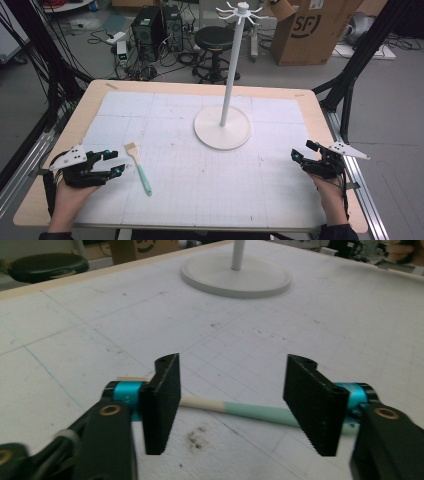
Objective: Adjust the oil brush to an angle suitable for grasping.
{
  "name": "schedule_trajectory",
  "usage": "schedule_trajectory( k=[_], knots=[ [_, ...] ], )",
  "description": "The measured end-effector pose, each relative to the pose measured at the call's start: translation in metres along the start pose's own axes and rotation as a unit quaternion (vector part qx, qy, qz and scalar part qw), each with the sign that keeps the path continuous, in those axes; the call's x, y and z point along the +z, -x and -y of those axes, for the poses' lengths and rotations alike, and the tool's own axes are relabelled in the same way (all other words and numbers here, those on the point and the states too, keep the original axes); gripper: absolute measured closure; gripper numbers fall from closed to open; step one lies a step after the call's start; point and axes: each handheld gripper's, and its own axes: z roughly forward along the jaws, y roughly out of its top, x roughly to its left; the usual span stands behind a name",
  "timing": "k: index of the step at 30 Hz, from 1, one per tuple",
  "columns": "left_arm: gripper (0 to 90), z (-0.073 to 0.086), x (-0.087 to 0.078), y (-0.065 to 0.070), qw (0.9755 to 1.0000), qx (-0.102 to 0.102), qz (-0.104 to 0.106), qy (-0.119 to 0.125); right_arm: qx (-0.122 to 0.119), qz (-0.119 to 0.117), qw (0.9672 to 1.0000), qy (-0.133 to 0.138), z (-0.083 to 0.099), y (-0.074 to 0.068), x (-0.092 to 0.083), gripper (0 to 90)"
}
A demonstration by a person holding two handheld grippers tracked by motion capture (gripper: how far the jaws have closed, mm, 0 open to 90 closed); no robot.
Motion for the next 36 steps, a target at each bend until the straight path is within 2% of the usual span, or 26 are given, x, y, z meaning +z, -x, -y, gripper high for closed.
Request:
schedule_trajectory(
  k=[3,8,14,21,24,26,28,32,36],
  knots=[
    [54.4,0.004,0.001,0.005,0.9998,-0.003,0.018,-0.012,0.0,0.0,1.0,-0.001,0.0,0.0,0.0,16.6],
    [72.3,0.009,0.008,0.016,0.9986,0.005,0.043,-0.03,0.0,0.002,1.0,-0.001,0.0,0.0,0.0,16.7],
    [86.2,0.01,0.017,0.024,0.9965,0.015,0.061,-0.054,0.002,0.001,1.0,-0.001,0.0,0.0,0.0,16.7],
    [89.8,0.009,0.026,0.031,0.9937,0.022,0.073,-0.082,0.003,0.001,1.0,0.0,0.0,0.001,0.0,16.7],
    [89.8,0.008,0.037,0.037,0.9892,0.038,0.08,-0.117,0.001,0.002,1.0,0.001,0.0,0.001,0.0,16.8],
    [89.8,0.008,0.042,0.041,0.9865,0.048,0.082,-0.134,0.007,0.002,1.0,0.0,0.0,0.001,-0.001,16.8],
    [89.9,0.008,0.047,0.043,0.9841,0.054,0.084,-0.147,0.0,0.003,1.0,0.003,0.0,0.002,-0.001,16.8],
    [89.9,0.008,0.053,0.045,0.9826,0.058,0.083,-0.156,0.007,0.003,1.0,0.001,0.0,0.002,-0.002,16.8],
    [89.9,0.006,0.057,0.046,0.9829,0.058,0.078,-0.156,0.007,0.002,1.0,0.003,0.0,0.003,-0.002,16.8]
  ],
)
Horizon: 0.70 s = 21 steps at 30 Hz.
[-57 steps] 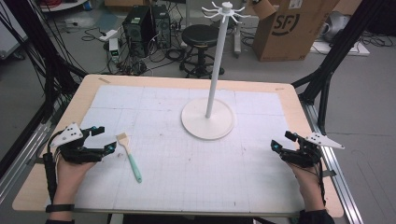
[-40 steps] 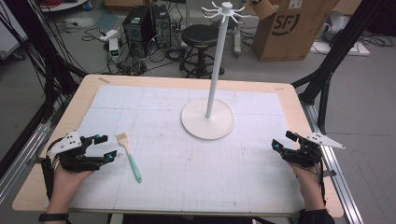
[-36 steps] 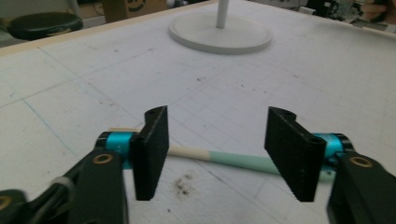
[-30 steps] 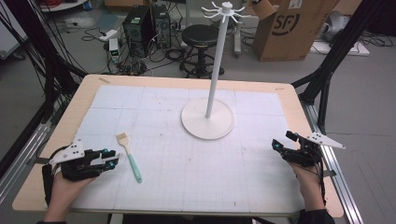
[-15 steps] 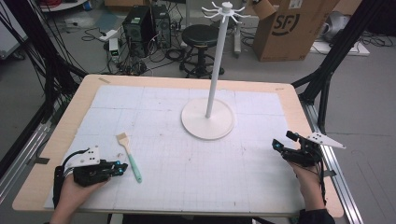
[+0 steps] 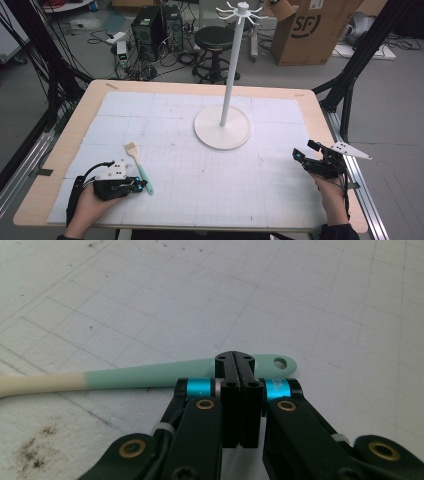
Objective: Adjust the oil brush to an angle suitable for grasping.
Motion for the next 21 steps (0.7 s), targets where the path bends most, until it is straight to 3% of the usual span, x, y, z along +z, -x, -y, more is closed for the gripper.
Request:
schedule_trajectory(
  k=[5,12,21],
  knots=[
    [89.9,-0.007,0.007,0.0,0.9999,-0.001,-0.009,-0.006,-0.001,0.0,1.0,0.001,0.0,0.0,0.0,16.9],
    [89.9,-0.028,0.03,0.001,0.9989,-0.005,-0.043,-0.018,-0.003,0.001,1.0,0.006,0.0,0.001,0.001,16.9],
    [89.9,-0.043,0.053,-0.003,0.9964,-0.024,-0.081,-0.011,-0.001,0.0,1.0,0.008,-0.001,0.002,-0.001,17.0]
  ],
)
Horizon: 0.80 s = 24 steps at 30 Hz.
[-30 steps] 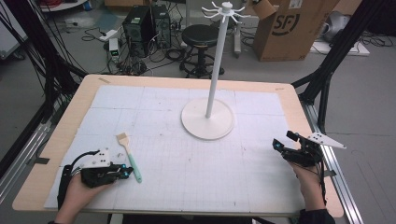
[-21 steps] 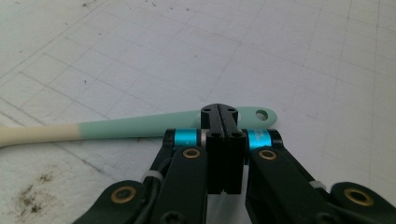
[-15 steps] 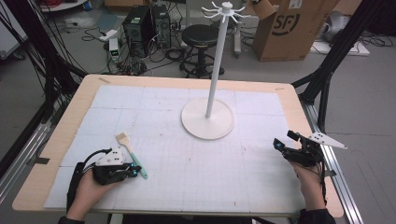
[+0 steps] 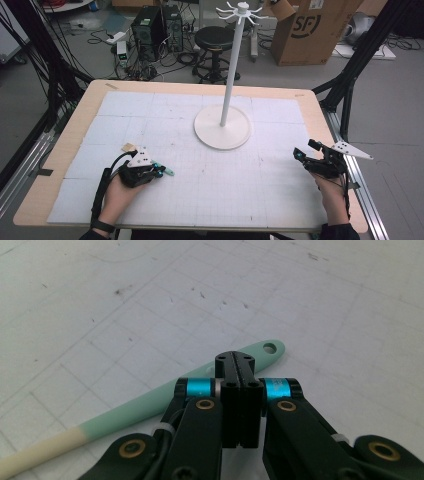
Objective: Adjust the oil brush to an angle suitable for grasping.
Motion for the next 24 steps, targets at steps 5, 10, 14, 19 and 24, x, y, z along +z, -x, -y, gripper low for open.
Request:
schedule_trajectory(
  k=[5,10,14,19,24],
  knots=[
    [89.8,-0.009,0.012,-0.002,0.9998,-0.011,-0.016,0.002,0.0,0.0,1.0,0.001,0.0,0.0,0.001,17.0],
    [89.9,-0.015,0.023,-0.005,0.9992,-0.024,-0.031,0.009,0.0,0.0,1.0,0.002,0.0,0.0,0.001,17.0],
    [89.9,-0.022,0.031,-0.008,0.9987,-0.032,-0.039,0.009,-0.001,0.001,1.0,0.001,0.0,0.001,0.001,17.0],
    [89.8,-0.028,0.04,-0.013,0.9978,-0.044,-0.049,0.01,0.0,0.0,1.0,0.001,0.0,0.001,0.001,17.0],
    [89.8,-0.032,0.044,-0.018,0.9962,-0.059,-0.063,0.007,0.001,0.001,1.0,0.0,0.0,0.001,0.002,17.0]
  ],
)
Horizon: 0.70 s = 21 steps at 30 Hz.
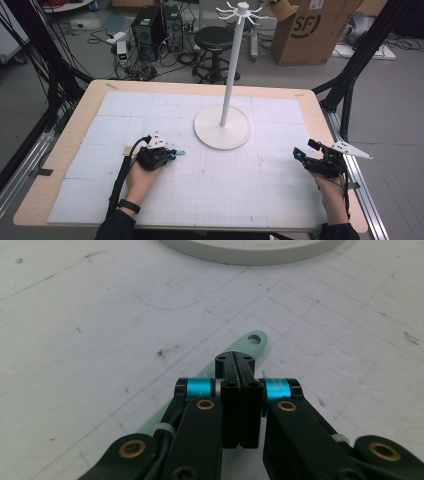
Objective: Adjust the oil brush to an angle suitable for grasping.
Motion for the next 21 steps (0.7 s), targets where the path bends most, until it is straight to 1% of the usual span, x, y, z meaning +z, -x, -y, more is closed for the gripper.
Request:
schedule_trajectory(
  k=[3,4,6,8,10,12,13,14,15,18,19,21],
  knots=[
    [89.8,-0.006,0.005,-0.002,0.9999,0.002,-0.012,-0.006,-0.002,0.0,1.0,-0.001,0.0,0.0,0.0,17.0],
    [89.8,-0.006,0.005,-0.002,0.9999,0.002,-0.012,-0.006,-0.001,0.0,1.0,-0.001,0.0,0.0,0.0,17.0],
    [89.8,-0.008,0.011,-0.005,0.9999,-0.004,-0.016,0.0,0.0,-0.001,1.0,-0.001,0.0,0.0,0.0,17.0],
    [89.8,-0.008,0.012,-0.007,0.9995,-0.018,-0.024,0.003,0.0,0.0,1.0,0.0,0.0,0.001,0.0,17.1],
    [89.8,-0.009,0.014,-0.009,0.9992,-0.022,-0.034,0.003,0.0,-0.001,1.0,-0.002,0.0,0.001,0.0,17.0],
    [89.8,-0.011,0.016,-0.012,0.9989,-0.028,-0.039,0.004,-0.001,-0.001,1.0,-0.002,0.0,0.001,0.001,17.0],
    [89.7,-0.012,0.017,-0.013,0.9987,-0.027,-0.044,0.004,0.0,-0.001,1.0,-0.003,0.0,0.0,0.001,17.1],
    [89.8,-0.012,0.017,-0.013,0.9987,-0.027,-0.044,0.004,0.001,-0.001,1.0,-0.004,0.0,0.0,0.001,17.0],
    [89.7,-0.013,0.019,-0.016,0.9984,-0.032,-0.046,0.004,0.0,-0.001,1.0,-0.004,0.0,0.0,0.001,17.0],
    [89.7,-0.014,0.019,-0.02,0.9979,-0.044,-0.046,0.01,-0.001,-0.002,1.0,-0.002,0.0,0.0,0.001,17.1],
    [89.7,-0.013,0.019,-0.021,0.9978,-0.047,-0.045,0.015,0.001,-0.002,1.0,-0.003,0.0,0.0,0.001,17.1],
    [88.3,-0.014,0.015,-0.022,0.9979,-0.046,-0.04,0.019,-0.001,-0.002,1.0,-0.004,0.001,0.001,0.002,17.0]
  ],
)
